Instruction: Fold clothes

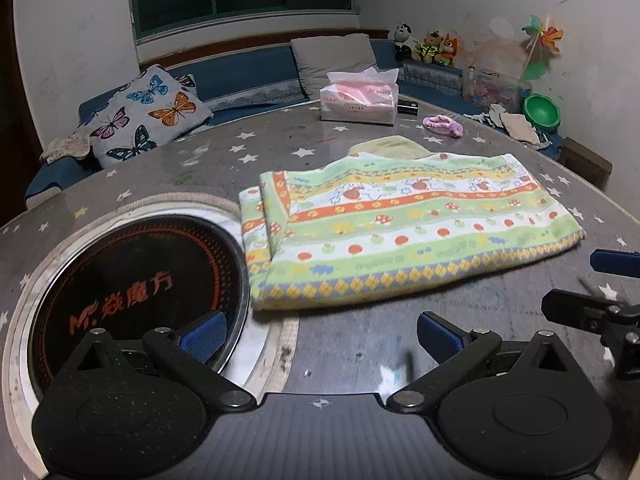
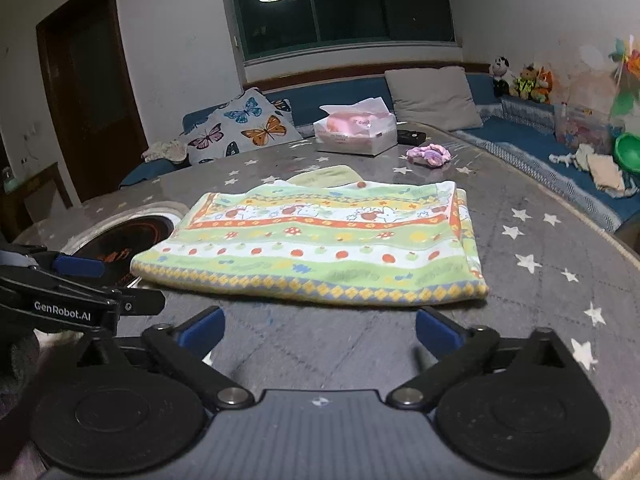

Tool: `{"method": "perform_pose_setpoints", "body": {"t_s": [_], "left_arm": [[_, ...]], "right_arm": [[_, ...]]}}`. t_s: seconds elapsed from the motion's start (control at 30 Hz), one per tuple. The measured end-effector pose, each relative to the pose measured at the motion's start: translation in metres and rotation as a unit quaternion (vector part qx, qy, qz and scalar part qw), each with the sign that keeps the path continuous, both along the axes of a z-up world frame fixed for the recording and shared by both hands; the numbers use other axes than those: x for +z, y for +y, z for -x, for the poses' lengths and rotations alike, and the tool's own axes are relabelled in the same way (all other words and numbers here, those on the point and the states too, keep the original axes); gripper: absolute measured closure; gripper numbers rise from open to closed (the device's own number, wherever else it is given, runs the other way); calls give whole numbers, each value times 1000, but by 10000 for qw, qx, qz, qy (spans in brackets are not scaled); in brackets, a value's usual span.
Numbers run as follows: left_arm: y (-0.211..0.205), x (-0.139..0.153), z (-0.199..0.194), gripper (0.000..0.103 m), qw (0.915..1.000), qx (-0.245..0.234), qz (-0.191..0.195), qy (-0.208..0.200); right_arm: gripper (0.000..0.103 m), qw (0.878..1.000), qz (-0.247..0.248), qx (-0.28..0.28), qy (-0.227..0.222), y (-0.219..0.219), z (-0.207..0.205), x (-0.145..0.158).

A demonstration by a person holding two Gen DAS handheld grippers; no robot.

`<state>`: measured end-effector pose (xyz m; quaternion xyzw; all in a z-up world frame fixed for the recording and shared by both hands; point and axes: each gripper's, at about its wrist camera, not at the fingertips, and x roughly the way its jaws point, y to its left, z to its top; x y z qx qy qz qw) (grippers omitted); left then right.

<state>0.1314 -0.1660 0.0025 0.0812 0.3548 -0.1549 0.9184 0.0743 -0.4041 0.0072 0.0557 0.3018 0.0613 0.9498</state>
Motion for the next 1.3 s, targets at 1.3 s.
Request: {"method": "perform_pose_setpoints", "body": {"t_s": [1.3], "left_arm": [[3, -5, 36, 0, 10000, -12, -31, 43]], "right_arm": [[0, 9990, 444, -79, 69, 32, 25, -1]]}}
